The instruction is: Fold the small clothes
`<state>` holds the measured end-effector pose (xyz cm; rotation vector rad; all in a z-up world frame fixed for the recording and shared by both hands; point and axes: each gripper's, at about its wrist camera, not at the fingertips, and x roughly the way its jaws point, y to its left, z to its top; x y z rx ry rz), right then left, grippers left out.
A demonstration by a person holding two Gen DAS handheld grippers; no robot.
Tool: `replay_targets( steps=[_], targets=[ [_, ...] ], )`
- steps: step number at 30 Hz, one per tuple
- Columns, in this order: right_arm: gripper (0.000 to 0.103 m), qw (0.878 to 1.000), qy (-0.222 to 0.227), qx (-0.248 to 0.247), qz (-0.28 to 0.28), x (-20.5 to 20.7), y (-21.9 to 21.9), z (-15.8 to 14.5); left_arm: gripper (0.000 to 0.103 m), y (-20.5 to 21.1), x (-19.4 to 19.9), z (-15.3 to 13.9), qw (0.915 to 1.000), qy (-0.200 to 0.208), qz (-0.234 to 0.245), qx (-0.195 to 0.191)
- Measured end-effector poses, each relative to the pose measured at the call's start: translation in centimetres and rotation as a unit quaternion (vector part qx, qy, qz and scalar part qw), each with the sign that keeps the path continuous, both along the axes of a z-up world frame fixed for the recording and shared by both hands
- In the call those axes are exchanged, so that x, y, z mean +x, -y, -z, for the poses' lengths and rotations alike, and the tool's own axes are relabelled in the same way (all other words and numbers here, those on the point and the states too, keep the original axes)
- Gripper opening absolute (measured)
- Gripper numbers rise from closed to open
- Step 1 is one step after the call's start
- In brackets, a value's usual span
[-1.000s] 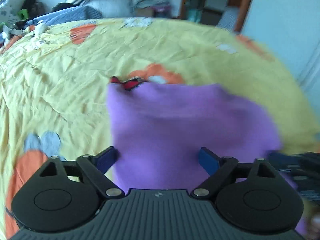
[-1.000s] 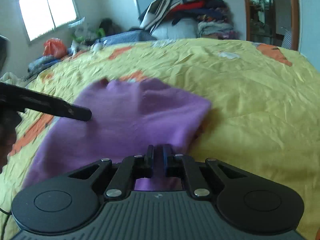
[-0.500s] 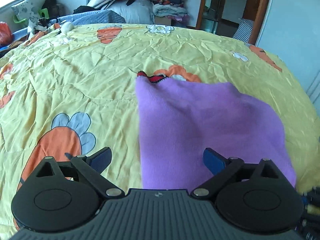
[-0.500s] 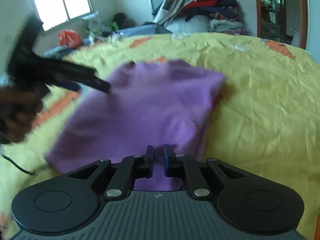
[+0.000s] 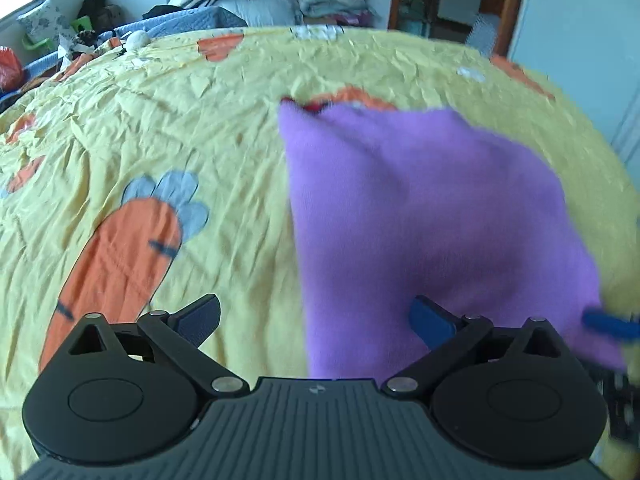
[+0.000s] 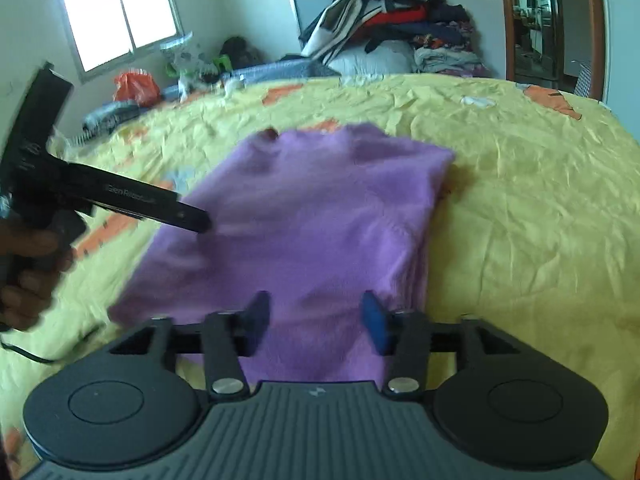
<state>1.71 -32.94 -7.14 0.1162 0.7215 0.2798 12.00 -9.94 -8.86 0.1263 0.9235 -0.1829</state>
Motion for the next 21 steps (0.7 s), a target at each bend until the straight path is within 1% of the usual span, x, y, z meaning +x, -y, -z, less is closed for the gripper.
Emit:
replay_targets(
  steps=[1, 2, 4, 5, 7, 10, 11, 12, 14, 15, 17, 19, 20, 21],
  targets=[
    [0.051, 1.0, 0.001, -0.022, 0.002, 0.0, -0.2, 0.4, 0.102, -0.2, -0.7, 0.5, 0.9999, -0.004, 0.009, 0.01],
    [0.051, 1.0, 0.011, -0.029, -0.003, -0.2, -0.1, 0.6, 0.103, -0.5, -1.5, 1.0, 0.9996, -0.01, 0.02, 0.017],
    [0.051, 1.0, 0.009, -0.022, -0.002, -0.3, 0.3, 0.6, 0.103, -1.8, -3.5, 1.5, 0.9992, -0.001, 0.035, 0.02],
    [0.051, 1.0, 0.007, -0.028, -0.003, -0.2, 0.2, 0.6, 0.103, -2.4, -4.4, 1.5, 0.9989, -0.001, 0.041, 0.023],
    [0.051, 0.999, 0.003, -0.033, -0.002, -0.4, 0.0, 0.4, 0.103, -3.9, -6.2, 0.9, 0.9981, -0.007, 0.051, 0.035],
    [0.053, 0.999, 0.002, -0.034, 0.003, -0.7, -0.2, 0.0, 0.103, -6.5, -9.5, 0.1, 0.9941, 0.001, 0.068, 0.085],
    [0.056, 1.0, 0.006, -0.027, 0.007, -0.9, 0.0, -0.1, 0.103, -7.6, -10.5, -0.3, 0.9931, 0.005, 0.07, 0.094],
    [0.059, 1.0, 0.009, -0.016, 0.008, -1.0, 0.1, -0.3, 0.103, -8.7, -11.2, -0.8, 0.9935, 0.007, 0.07, 0.09],
    [0.06, 1.0, 0.02, -0.008, 0.01, -1.3, 0.2, -0.5, 0.103, -10.4, -11.7, -2.1, 0.9961, 0.012, 0.064, 0.059],
    [0.06, 1.0, 0.027, -0.006, 0.009, -1.4, 0.2, -0.6, 0.103, -10.6, -11.5, -2.9, 0.9973, 0.016, 0.062, 0.035],
    [0.06, 0.999, 0.032, 0.004, -0.003, -1.4, 0.1, -0.5, 0.103, -10.3, -10.6, -4.1, 0.9974, 0.031, 0.059, -0.027],
    [0.06, 0.999, 0.031, 0.001, -0.016, -1.3, -0.2, -0.3, 0.103, -8.8, -8.8, -4.6, 0.9924, 0.03, 0.072, -0.096],
    [0.059, 0.999, 0.027, -0.015, -0.021, -1.1, -0.3, 0.0, 0.103, -7.7, -7.6, -4.6, 0.9883, 0.032, 0.083, -0.124],
    [0.059, 0.999, 0.018, -0.042, -0.013, -0.6, -0.4, 0.1, 0.103, -6.4, -6.1, -4.4, 0.9871, 0.034, 0.086, -0.131]
  ],
)
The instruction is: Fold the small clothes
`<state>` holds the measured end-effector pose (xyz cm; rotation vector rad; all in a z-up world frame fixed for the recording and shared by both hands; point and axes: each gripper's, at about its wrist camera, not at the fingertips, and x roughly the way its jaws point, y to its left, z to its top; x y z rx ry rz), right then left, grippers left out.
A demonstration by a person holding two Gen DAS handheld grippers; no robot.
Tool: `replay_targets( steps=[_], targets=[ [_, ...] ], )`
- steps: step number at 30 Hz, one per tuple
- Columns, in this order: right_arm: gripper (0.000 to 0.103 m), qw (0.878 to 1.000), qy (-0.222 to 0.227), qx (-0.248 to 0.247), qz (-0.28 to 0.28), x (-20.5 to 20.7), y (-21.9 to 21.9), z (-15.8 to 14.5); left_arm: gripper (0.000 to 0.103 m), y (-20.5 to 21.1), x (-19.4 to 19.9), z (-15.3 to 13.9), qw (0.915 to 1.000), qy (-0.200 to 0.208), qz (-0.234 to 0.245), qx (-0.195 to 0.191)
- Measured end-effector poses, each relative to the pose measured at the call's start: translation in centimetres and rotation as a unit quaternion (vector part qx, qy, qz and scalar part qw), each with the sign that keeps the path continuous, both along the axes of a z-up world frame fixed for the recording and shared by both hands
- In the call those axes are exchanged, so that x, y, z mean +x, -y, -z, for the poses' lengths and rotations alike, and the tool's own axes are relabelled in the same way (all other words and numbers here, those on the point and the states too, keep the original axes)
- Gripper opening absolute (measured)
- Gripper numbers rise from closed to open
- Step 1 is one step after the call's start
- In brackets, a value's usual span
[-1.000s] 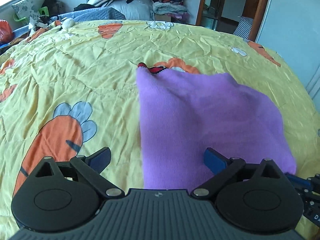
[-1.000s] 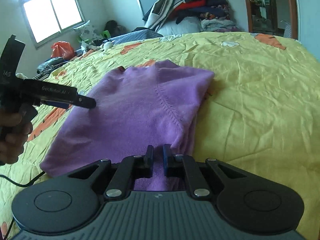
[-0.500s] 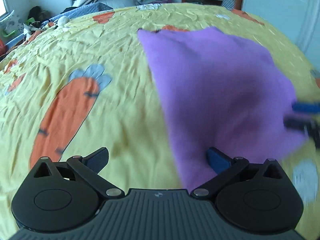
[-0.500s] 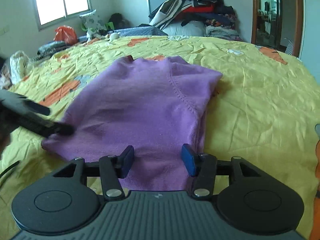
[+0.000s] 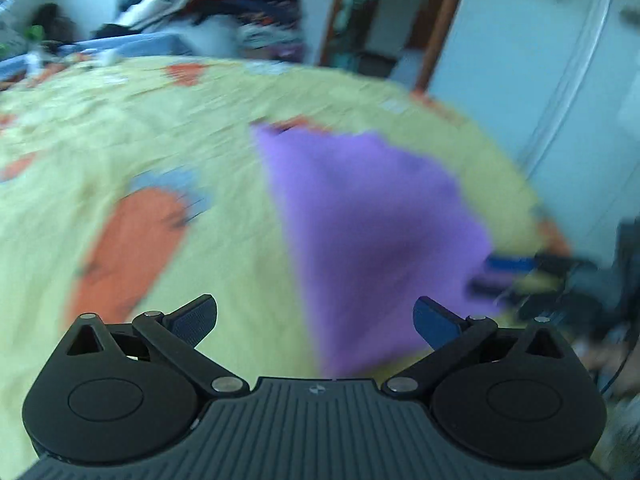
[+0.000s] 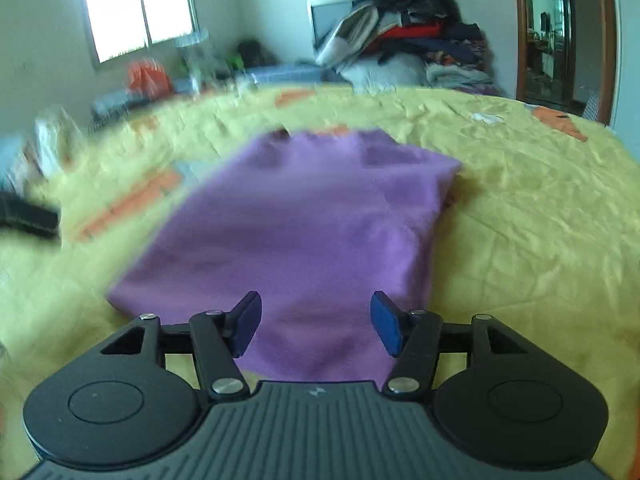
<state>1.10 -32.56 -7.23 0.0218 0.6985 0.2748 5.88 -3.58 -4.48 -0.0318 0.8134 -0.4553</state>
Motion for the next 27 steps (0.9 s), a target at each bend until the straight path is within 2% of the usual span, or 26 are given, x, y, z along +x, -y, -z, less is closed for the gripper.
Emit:
replay_targets(
  steps=[1, 2, 3, 4, 5, 7, 9, 12, 15, 18, 20, 21, 22, 23, 24, 25, 27],
  targets=[
    [0.06, 1.0, 0.001, -0.002, 0.006, 0.4, 0.4, -0.2, 0.103, 1.5, 1.6, 0.4, 0.9998, -0.004, -0.01, 0.015],
    [0.062, 0.999, 0.003, 0.033, 0.013, 0.8, 1.4, -0.6, 0.103, 2.6, 3.4, 1.0, 0.9993, -0.016, -0.021, 0.026],
    [0.07, 0.998, -0.003, 0.064, 0.027, 1.4, 2.4, -1.0, 0.103, 3.3, 5.4, 1.8, 0.9987, -0.032, -0.028, 0.029],
    [0.092, 0.995, -0.012, 0.084, 0.046, 2.2, 3.4, -1.2, 0.102, 3.6, 7.0, 2.3, 0.9975, -0.042, -0.045, 0.035],
    [0.096, 0.993, -0.018, 0.094, 0.064, 3.2, 4.5, -1.3, 0.102, 3.4, 8.5, 2.8, 0.9959, -0.055, -0.064, 0.031],
    [0.096, 0.988, -0.023, 0.136, 0.071, 4.7, 6.6, -1.0, 0.102, 2.3, 11.0, 3.9, 0.993, -0.094, -0.071, -0.006],
    [0.096, 0.975, -0.056, 0.209, 0.052, 6.8, 8.8, 0.0, 0.103, 1.2, 12.6, 5.1, 0.9857, -0.138, -0.069, -0.067],
    [0.096, 0.964, -0.073, 0.254, 0.04, 9.0, 10.1, 1.4, 0.103, 0.7, 13.2, 5.6, 0.9807, -0.149, -0.049, -0.117],
    [0.095, 0.951, -0.076, 0.3, 0.008, 10.5, 10.1, 2.4, 0.103, 0.8, 13.8, 6.5, 0.9673, -0.177, -0.026, -0.18],
    [0.083, 0.938, -0.101, 0.332, -0.02, 11.5, 9.2, 2.8, 0.103, 0.2, 14.1, 7.6, 0.9485, -0.201, -0.015, -0.244],
    [0.068, 0.944, -0.094, 0.314, -0.021, 11.4, 8.4, 2.9, 0.101, -0.3, 14.4, 8.2, 0.9361, -0.214, -0.024, -0.278],
    [0.062, 0.944, -0.092, 0.315, -0.017, 11.4, 8.2, 3.0, 0.084, -0.4, 14.7, 8.2, 0.9345, -0.218, -0.029, -0.28],
    [0.037, 0.943, -0.097, 0.318, -0.005, 11.6, 8.2, 3.1, 0.063, -0.2, 15.0, 8.1, 0.9395, -0.222, -0.04, -0.257],
    [0.03, 0.943, -0.108, 0.314, 0.017, 11.9, 8.2, 3.3, 0.033, 0.4, 15.7, 8.1, 0.9453, -0.233, -0.047, -0.224],
    [0.03, 0.942, -0.111, 0.316, 0.026, 12.1, 8.1, 3.3, 0.033, 0.8, 16.2, 7.8, 0.9459, -0.238, -0.049, -0.216],
    [0.028, 0.946, -0.108, 0.304, 0.03, 12.2, 7.7, 3.0, 0.033, 1.4, 16.3, 7.3, 0.9531, -0.231, -0.047, -0.19],
    [0.025, 0.959, -0.099, 0.262, 0.039, 11.9, 6.2, 1.9, 0.031, 3.5, 15.6, 5.4, 0.9767, -0.183, -0.03, -0.109]
  ],
)
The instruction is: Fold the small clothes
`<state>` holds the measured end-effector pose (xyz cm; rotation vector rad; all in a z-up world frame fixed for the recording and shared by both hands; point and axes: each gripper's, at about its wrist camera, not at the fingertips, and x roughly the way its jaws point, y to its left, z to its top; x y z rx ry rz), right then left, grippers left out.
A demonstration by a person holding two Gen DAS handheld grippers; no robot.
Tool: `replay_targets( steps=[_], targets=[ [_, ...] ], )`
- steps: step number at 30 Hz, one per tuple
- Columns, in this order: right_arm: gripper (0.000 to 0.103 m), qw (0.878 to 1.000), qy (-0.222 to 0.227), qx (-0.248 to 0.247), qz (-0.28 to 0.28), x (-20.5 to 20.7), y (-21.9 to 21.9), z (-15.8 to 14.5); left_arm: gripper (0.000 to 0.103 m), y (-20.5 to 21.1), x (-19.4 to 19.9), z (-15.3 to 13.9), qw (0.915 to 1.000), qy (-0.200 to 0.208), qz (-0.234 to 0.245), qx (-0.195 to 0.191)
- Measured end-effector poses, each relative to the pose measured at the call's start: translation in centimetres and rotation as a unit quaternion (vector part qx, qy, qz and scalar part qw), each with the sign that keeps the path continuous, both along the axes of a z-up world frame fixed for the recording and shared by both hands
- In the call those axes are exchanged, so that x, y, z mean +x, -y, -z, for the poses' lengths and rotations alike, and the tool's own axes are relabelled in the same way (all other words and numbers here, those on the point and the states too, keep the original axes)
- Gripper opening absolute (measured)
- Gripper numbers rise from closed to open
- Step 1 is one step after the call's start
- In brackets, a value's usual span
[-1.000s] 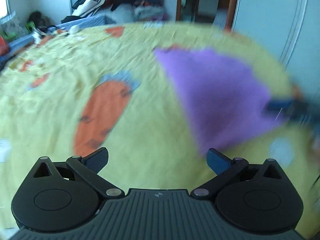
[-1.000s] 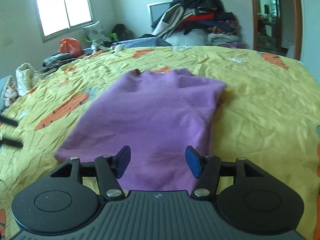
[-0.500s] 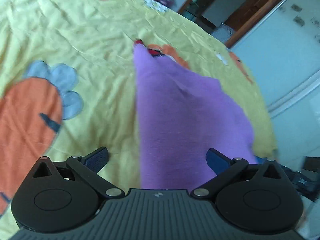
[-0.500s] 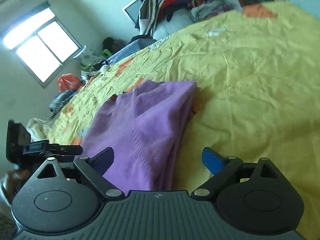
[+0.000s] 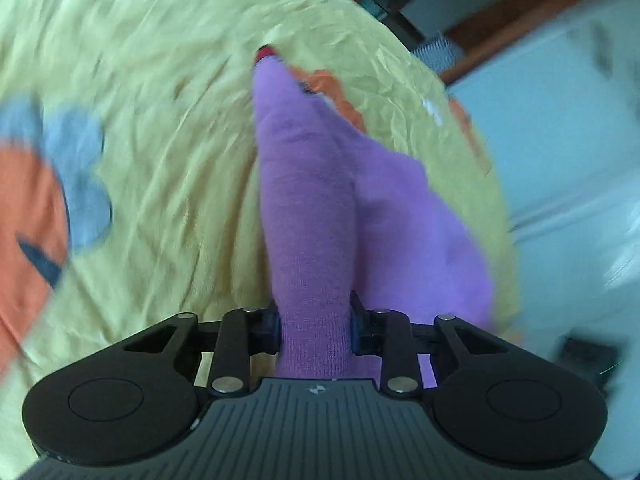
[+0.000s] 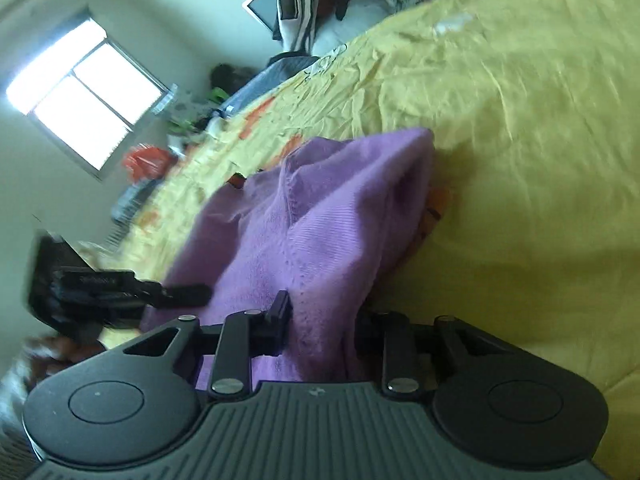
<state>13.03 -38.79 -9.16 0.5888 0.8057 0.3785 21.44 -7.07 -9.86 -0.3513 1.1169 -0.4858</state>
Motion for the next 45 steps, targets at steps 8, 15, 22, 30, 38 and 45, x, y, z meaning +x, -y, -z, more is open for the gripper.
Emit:
replay_targets(
  steps=[8, 15, 22, 30, 38, 45],
  targets=[
    [0.021, 0.997, 0.068, -0.027, 0.006, -3.1, -3.7, -6.7, 0.028, 0.8, -5.2, -7.6, 0.9884, 0.118, 0.009, 0.095],
    [0.038, 0.997, 0.07, -0.013, -0.026, -6.1, -6.6, -8.8, 0.054, -5.2, -7.7, -8.1, 0.9942, 0.065, 0.001, 0.086],
    [0.095, 0.995, 0.051, -0.085, -0.005, -12.6, -7.4, -3.2, 0.081, -12.5, -16.1, -1.7, 0.9965, 0.029, -0.062, 0.048],
    [0.092, 0.979, 0.133, -0.156, -0.007, -21.1, -10.3, -3.1, 0.093, -12.4, -22.0, 0.0, 0.9968, 0.043, -0.065, 0.017],
    [0.028, 0.986, 0.085, -0.138, -0.038, -19.5, -11.1, -2.2, 0.102, -10.7, -21.8, 0.8, 0.9967, 0.039, -0.07, 0.012],
    [0.003, 0.977, 0.131, -0.166, -0.037, -20.4, -11.4, -3.3, 0.023, -9.6, -21.8, 0.1, 0.9962, 0.033, -0.075, 0.028]
  ],
)
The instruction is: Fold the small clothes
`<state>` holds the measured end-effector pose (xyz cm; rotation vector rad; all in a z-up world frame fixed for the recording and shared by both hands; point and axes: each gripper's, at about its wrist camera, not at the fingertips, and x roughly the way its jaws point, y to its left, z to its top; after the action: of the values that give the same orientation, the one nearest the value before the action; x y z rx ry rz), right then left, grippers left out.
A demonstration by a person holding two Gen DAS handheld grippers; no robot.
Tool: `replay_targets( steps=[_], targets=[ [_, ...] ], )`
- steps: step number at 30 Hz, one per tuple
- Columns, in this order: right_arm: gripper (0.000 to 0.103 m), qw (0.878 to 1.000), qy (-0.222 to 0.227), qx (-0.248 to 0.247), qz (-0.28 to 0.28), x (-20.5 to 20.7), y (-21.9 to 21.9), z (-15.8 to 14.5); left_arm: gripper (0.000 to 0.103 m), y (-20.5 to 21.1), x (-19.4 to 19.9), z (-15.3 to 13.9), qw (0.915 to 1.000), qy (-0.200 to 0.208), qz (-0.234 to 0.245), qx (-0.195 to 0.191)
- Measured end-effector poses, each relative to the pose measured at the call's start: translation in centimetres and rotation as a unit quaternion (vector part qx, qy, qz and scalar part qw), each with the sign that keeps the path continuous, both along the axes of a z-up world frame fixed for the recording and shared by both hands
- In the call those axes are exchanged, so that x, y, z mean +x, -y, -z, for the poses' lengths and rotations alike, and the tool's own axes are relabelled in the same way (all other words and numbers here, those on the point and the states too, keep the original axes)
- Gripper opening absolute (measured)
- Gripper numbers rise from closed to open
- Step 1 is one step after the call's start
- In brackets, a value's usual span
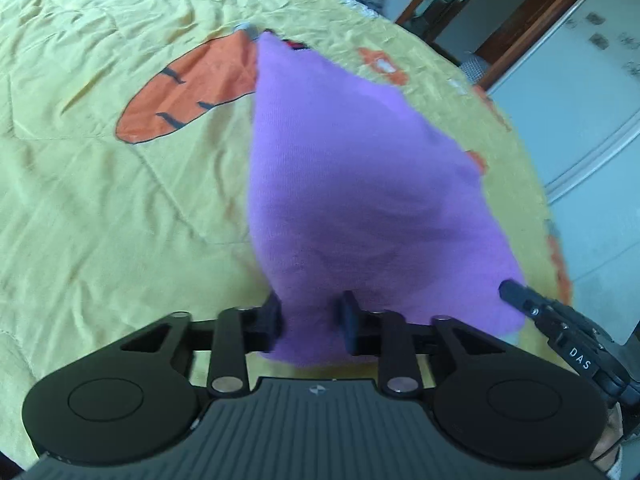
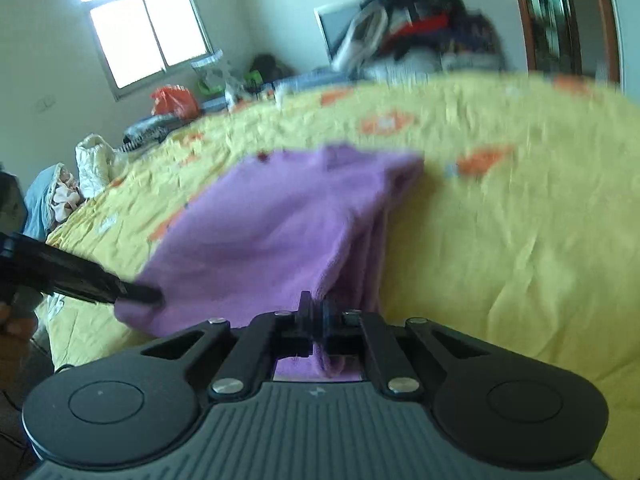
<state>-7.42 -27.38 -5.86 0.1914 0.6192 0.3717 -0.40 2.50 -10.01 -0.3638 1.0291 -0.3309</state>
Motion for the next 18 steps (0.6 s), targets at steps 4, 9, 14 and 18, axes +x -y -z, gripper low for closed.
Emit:
replay_targets(
  steps=[4, 9, 14, 18],
  targets=[
    [0.004, 0.999, -0.002, -0.033, 0.001, 0.1, 1.3, -0.2, 0.029, -0.5, -1.2, 0.8, 0.9999, -0.001, -0.001, 0.014],
    [0.066, 0.999, -0.047, -0.014, 0.004, 2.1, 2.4, 0.7, 0.068, -2.1, -2.4, 0.2, 0.9998, 0.013, -0.013, 0.007],
    [0.093, 0.995, -0.028, 0.088, 0.035, 8.6, 4.0, 0.1, 0.083, -2.0, -1.9, -0.3, 0.9997, 0.017, -0.015, 0.009],
    [0.061, 0.983, -0.089, 0.155, 0.044, 15.1, 4.7, 2.1, 0.083, -0.9, -1.7, 0.3, 0.9993, 0.019, -0.014, 0.029]
  ],
)
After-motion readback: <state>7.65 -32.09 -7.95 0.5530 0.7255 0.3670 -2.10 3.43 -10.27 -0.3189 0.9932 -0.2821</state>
